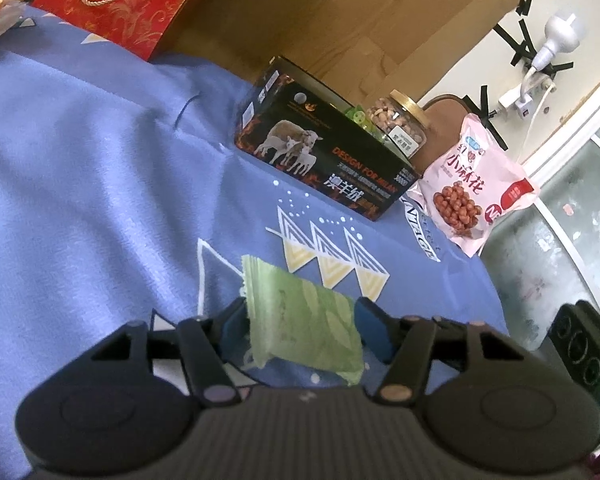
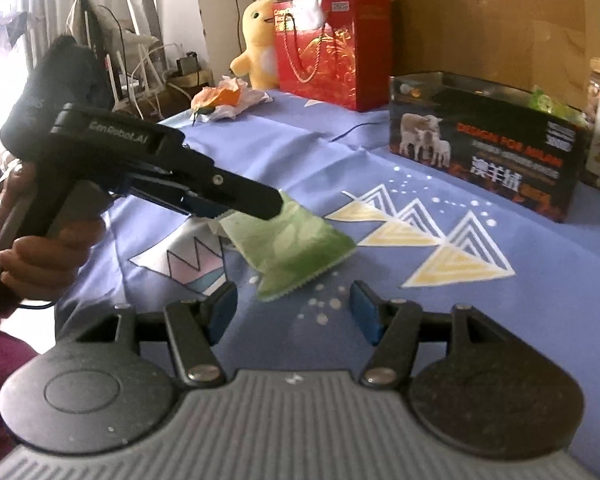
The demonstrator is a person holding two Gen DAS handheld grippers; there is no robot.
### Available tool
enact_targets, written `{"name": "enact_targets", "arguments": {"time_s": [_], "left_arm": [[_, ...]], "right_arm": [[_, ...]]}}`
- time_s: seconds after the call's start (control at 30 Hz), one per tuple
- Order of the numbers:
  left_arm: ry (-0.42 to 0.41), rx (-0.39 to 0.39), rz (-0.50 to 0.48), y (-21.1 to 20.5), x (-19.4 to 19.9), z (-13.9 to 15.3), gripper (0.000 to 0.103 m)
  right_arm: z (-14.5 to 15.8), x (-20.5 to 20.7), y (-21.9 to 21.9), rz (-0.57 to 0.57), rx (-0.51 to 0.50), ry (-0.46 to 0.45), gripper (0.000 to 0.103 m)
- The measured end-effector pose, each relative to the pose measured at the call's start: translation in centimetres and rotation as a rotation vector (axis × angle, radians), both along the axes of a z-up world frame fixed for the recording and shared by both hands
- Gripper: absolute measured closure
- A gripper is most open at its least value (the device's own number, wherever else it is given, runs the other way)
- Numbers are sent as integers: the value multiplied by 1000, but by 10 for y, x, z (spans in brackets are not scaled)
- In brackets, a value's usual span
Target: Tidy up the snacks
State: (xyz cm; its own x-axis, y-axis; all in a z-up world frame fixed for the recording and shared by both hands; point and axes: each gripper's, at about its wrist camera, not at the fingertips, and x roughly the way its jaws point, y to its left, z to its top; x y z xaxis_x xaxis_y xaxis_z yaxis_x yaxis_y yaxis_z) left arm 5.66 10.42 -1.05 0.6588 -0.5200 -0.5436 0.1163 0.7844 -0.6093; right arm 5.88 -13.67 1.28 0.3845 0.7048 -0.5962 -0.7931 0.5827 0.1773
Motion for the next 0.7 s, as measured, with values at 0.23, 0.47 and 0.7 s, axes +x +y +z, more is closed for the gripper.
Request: {"name": "enact_targets", "arguments": {"time_s": [0.23, 0.47, 0.7], "left_arm": [[-13, 7, -7, -6, 5, -2, 52], [-41, 18, -10, -12, 10, -3, 52], [-54, 2, -12, -9, 9, -5, 53]], "right_arm": [[-3, 7, 17, -19, 9, -50, 57], [-4, 9, 12, -41, 53, -27, 58], [-5, 9, 11, -47, 64, -19, 58]]}}
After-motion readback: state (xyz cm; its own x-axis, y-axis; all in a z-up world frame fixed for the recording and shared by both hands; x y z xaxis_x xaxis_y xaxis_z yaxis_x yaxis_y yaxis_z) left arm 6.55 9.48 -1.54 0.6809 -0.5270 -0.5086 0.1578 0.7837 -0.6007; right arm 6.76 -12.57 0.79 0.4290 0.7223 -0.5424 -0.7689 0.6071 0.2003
